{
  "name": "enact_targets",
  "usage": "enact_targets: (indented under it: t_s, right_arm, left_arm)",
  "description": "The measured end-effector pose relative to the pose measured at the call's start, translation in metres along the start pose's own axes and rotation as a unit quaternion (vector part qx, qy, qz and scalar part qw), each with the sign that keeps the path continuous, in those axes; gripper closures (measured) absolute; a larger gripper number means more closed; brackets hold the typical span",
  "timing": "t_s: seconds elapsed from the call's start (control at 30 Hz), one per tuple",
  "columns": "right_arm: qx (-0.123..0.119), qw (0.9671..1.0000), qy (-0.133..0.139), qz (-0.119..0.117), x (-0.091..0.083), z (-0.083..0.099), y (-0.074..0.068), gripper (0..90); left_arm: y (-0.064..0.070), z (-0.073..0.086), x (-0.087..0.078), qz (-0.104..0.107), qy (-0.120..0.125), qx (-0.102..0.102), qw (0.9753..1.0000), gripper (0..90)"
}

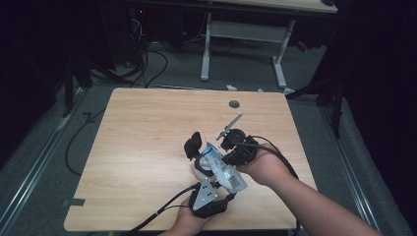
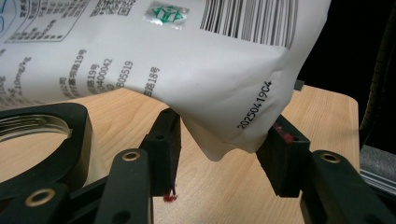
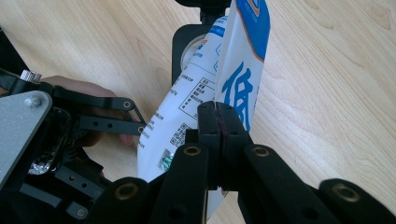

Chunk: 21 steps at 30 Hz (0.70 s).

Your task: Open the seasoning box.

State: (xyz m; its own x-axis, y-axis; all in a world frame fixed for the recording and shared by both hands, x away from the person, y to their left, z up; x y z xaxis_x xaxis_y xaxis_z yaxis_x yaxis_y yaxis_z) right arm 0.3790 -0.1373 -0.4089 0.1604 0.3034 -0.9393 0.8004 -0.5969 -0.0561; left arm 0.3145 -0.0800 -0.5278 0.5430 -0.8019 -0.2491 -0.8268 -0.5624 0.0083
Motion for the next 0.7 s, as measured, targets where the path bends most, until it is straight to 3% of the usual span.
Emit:
enact_targets:
  t_s: [0.7]
  right_arm:
    - [-0.001, 1.0000, 0.001, 0.000, 0.0000, -0.0016, -0.0028, 90.0]
  left_arm:
    - [-0.0059, 0.0060, -0.0006, -0.001, -0.005, -0.020, 0.9998, 52.3]
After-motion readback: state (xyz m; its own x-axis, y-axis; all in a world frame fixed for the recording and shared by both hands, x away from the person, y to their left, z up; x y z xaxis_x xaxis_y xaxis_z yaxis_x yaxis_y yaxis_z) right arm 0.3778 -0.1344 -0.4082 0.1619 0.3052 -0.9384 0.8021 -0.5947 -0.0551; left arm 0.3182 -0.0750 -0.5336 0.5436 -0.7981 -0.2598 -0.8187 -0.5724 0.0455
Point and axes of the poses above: each handheld gripper's, and its own axes: x roughly forward along the jaws, z roughly out of its underside, y roughly to its right, the point moved 7 cm from there along x, roughly forward along the jaws, and after that the axes turned 5 degrees about -z, right-handed, at the moved point
